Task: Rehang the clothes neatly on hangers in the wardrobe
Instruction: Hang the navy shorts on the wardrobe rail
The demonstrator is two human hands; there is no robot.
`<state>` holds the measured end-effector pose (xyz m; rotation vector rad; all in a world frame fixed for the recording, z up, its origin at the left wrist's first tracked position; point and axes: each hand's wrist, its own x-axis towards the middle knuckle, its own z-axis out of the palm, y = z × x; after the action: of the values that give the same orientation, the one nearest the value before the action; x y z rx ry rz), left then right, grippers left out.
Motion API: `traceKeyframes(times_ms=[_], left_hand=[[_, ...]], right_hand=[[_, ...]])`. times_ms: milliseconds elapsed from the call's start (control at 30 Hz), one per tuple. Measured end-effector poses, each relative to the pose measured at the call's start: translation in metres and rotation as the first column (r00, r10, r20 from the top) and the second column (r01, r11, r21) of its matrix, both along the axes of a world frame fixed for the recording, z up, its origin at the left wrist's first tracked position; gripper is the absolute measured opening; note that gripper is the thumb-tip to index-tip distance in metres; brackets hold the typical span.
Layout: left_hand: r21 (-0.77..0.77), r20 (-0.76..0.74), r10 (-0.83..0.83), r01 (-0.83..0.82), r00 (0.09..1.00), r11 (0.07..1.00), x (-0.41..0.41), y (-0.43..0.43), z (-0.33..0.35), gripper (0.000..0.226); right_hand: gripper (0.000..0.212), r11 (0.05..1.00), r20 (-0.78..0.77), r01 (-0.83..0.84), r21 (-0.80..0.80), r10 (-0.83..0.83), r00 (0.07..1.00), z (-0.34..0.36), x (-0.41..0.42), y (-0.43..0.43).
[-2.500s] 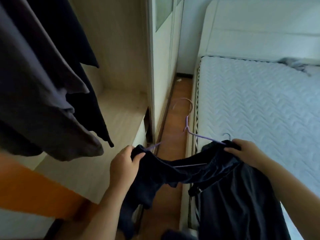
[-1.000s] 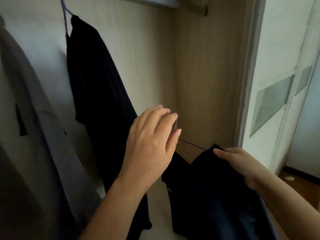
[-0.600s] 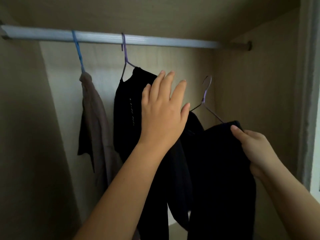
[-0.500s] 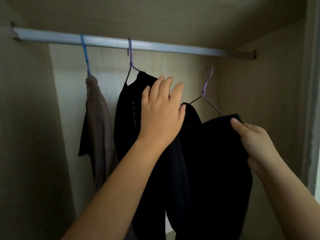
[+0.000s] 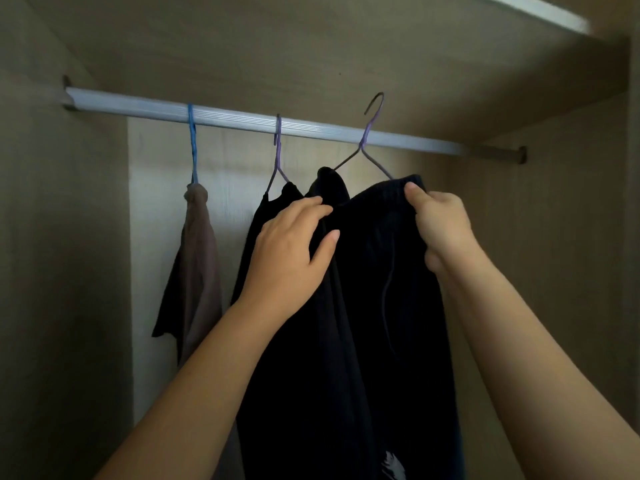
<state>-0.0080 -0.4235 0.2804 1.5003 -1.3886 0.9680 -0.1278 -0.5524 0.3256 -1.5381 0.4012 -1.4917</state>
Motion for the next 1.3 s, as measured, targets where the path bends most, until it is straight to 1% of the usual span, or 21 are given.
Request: traceKeyframes(times_ms=[67,100,133,200,367,500,567,633,733,867,1000,1067,1167,1300], left_hand=[[0.006,-0.02,-0.009,0.009,1.0,1.0,0.002,0.002,-0.001,0.045],[0.008,-0.032,-0.018,0.019,0.999,1.0,0.003,0.002,-0.002,0.044],[0.008,-0.046,-0.032,0.032,0.998,0.999,0.003,0.003,-0.003,0.044],[0.011,-0.077,-0.07,0.071,0.995,0.997,0.003,0.004,-0.006,0.044],[0.034,-0.096,-0.09,0.094,0.991,0.995,0.003,0.005,-0.008,0.044],[0.003,-0.108,-0.11,0.111,0.988,0.994,0.006,0.006,-0.009,0.04],[-0.018,-0.113,-0.123,0.121,0.986,0.992,0.006,0.006,-0.009,0.04],[-0.038,-0.114,-0.129,0.126,0.985,0.991,0.006,0.006,-0.01,0.04],[-0.063,-0.116,-0.145,0.138,0.983,0.988,0.005,0.007,-0.011,0.039],[-0.089,-0.117,-0.149,0.139,0.982,0.986,0.006,0.009,-0.011,0.036],[-0.066,-0.123,-0.131,0.123,0.984,0.99,0.005,0.012,-0.013,0.038],[-0.053,-0.129,-0.128,0.122,0.983,0.991,0.002,0.014,-0.015,0.044],[-0.042,-0.142,-0.103,0.098,0.984,0.994,-0.004,0.015,-0.022,0.054],[-0.034,-0.17,-0.119,0.115,0.978,0.993,-0.017,0.016,-0.041,0.062]], right_hand=[[0.035,0.982,-0.084,0.153,-0.111,-0.162,0.983,0.008,0.012,-0.005],[0.037,0.958,-0.135,0.226,-0.18,-0.251,0.958,0.011,0.017,-0.007],[0.037,0.93,-0.179,0.278,-0.241,-0.325,0.929,0.013,0.021,-0.009],[0.039,0.893,-0.244,0.328,-0.307,-0.407,0.88,0.015,0.028,-0.015],[0.035,0.849,-0.289,0.389,-0.357,-0.497,0.818,0.018,0.038,-0.027],[0.034,0.817,-0.299,0.408,-0.407,-0.541,0.786,0.022,0.033,-0.03],[0.037,0.799,-0.31,0.42,-0.43,-0.568,0.763,0.021,0.031,-0.031],[0.04,0.797,-0.337,0.412,-0.441,-0.572,0.748,0.015,0.032,-0.034],[0.036,0.825,-0.381,0.378,-0.421,-0.539,0.751,0.003,0.035,-0.039],[0.034,0.87,-0.397,0.351,-0.345,-0.474,0.786,-0.004,0.036,-0.042],[0.029,0.911,-0.39,0.284,-0.3,-0.389,0.834,-0.015,0.032,-0.043],[0.026,0.923,-0.367,0.252,-0.29,-0.35,0.862,-0.024,0.028,-0.042],[0.028,0.929,-0.331,0.248,-0.273,-0.333,0.883,-0.04,0.02,-0.036],[0.027,0.947,-0.336,0.219,-0.235,-0.29,0.896,-0.071,0.003,-0.023]])
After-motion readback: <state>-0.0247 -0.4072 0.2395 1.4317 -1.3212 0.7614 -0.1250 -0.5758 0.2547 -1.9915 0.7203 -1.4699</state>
